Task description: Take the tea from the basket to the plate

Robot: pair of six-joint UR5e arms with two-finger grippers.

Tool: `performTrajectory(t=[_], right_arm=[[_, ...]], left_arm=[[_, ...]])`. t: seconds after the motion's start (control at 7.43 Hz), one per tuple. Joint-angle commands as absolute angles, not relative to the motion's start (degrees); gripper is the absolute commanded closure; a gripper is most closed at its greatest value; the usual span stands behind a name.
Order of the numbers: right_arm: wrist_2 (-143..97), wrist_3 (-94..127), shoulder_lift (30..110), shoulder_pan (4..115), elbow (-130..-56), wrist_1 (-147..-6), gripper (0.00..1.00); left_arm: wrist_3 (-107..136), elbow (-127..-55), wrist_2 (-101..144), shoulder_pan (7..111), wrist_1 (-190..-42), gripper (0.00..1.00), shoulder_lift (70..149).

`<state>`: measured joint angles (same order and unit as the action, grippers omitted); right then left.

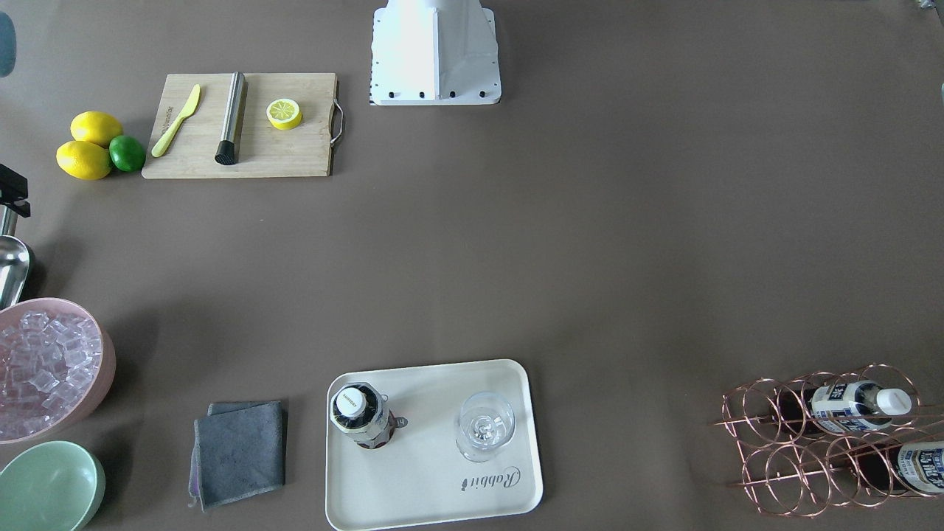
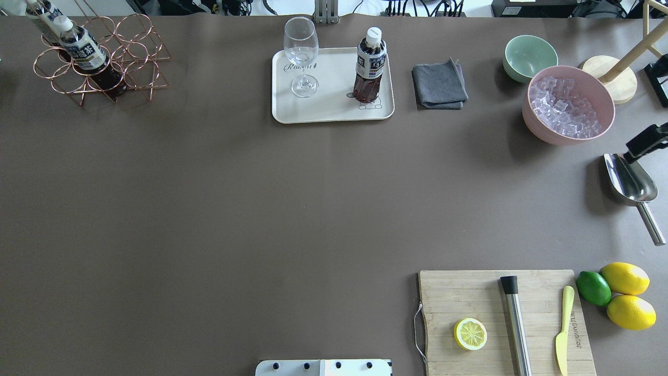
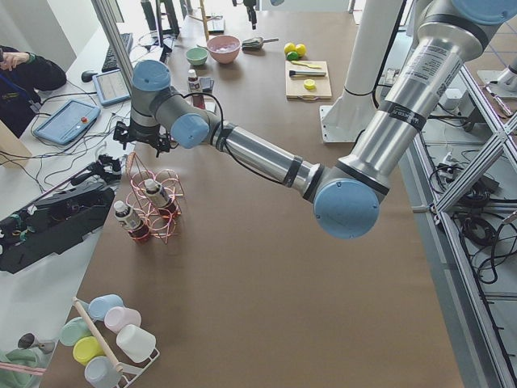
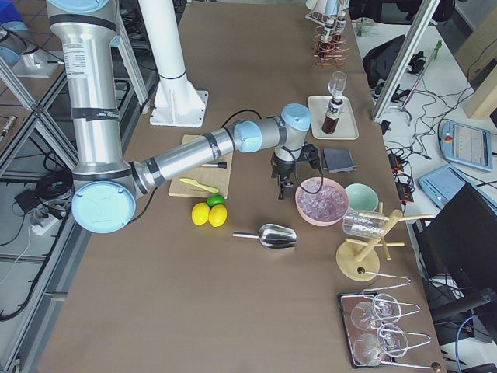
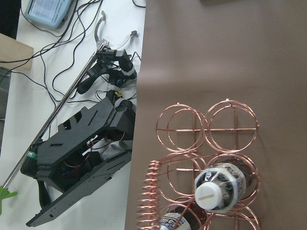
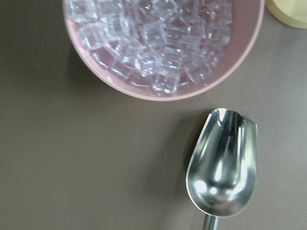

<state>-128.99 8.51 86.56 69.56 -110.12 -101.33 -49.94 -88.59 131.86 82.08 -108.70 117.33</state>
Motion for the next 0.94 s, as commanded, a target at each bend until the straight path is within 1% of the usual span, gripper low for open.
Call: performTrajectory(t=[0.0, 0.13, 0.27, 0.4, 0.54, 0.67, 0.81], right_arm=[[-127.89, -2.73, 99.45, 80.29, -112.41, -102.04, 0.00], [-127.01, -11.34, 103.32, 84.60, -111.72, -102.04, 0.00], [-127.00, -13.08, 105.36, 87.94, -110.58, -102.04, 0.00], [-127.09, -13.18, 105.38, 90.15, -108.48, -102.04, 0.00], [-126.74, -13.27, 105.47, 90.96, -107.94, -101.95, 0.00], [-126.74, -13.10, 105.47, 91.40, -107.76, -102.04, 0.00], [-127.00, -12.66, 104.77, 91.67, -106.10, -101.95, 0.00]], left_arm=[[-32.96, -105.50, 134.91, 82.09, -108.72, 0.02, 104.98], [-23.39, -105.90, 135.00, 81.83, -110.55, 0.02, 104.42], [-13.29, -103.91, 134.83, 80.35, -114.22, 0.02, 104.68], [-1.70, -102.84, 134.82, 78.85, -115.82, 0.02, 104.94], [7.47, -102.40, 134.56, 78.84, -115.75, 0.02, 105.03], [15.13, -101.78, 134.65, 78.66, -115.93, 0.02, 103.99], [18.34, -102.91, 134.91, 79.45, -115.84, 0.02, 101.36]])
